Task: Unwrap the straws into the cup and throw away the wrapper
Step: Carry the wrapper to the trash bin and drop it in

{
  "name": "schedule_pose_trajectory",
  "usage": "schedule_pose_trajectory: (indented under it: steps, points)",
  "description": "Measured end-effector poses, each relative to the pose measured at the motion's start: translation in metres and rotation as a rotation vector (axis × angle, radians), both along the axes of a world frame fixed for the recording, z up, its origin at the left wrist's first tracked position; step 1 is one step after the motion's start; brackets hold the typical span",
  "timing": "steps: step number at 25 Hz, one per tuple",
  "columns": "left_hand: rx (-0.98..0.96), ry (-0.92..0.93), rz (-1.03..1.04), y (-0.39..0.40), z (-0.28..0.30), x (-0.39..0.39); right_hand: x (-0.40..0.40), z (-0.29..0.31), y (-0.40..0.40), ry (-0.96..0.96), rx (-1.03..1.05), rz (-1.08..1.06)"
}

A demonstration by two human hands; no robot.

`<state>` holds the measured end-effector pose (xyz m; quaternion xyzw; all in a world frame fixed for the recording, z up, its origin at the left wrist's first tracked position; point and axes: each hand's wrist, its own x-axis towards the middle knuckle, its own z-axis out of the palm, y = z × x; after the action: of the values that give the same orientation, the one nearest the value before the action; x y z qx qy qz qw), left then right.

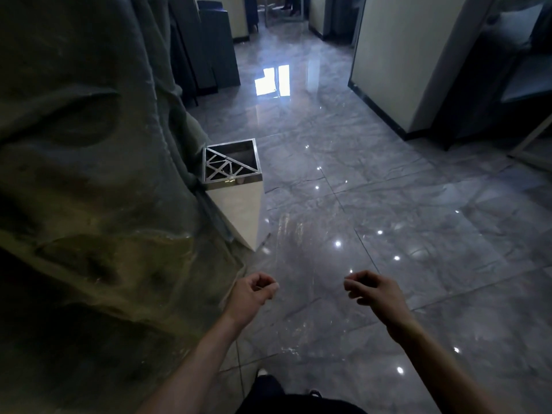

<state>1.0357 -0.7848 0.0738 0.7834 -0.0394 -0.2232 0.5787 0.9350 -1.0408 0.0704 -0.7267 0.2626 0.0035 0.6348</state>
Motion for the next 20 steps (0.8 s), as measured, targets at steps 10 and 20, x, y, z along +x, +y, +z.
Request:
schedule_pose_trajectory:
  steps: [10,20]
  points:
    - [0.016,0.024,-0.047,-0.048,-0.025,0.151,0.144,-0.013,-0.048,0.030,-0.032,-0.040]
    - [0.059,0.011,-0.095,-0.077,-0.016,0.328,0.305,0.003,-0.071,0.048,-0.051,-0.084]
